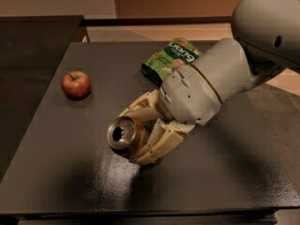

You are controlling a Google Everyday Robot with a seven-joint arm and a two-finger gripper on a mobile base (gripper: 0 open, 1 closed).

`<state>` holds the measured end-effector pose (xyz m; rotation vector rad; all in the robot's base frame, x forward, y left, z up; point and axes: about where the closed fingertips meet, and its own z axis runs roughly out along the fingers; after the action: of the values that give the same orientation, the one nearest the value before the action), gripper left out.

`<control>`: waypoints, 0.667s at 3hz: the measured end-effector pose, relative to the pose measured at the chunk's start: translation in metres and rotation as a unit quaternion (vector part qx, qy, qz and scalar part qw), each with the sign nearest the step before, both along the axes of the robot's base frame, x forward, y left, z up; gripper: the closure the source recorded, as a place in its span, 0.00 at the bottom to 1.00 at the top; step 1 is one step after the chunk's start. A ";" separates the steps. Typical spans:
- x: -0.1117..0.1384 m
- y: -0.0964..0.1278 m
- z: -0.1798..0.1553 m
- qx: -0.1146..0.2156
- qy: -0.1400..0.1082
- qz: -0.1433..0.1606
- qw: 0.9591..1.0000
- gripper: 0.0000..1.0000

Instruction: Place orange can upright

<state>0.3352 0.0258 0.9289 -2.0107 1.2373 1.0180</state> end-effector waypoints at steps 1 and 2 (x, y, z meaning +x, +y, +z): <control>0.008 0.005 -0.001 0.033 0.045 -0.045 0.997 1.00; 0.019 0.003 -0.002 0.064 0.080 -0.078 0.992 1.00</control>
Offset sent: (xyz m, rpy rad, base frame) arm 0.0396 -0.0049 -0.0053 0.2171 0.2643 -0.2506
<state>0.3545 0.0290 0.9271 -1.7331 1.3532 1.1689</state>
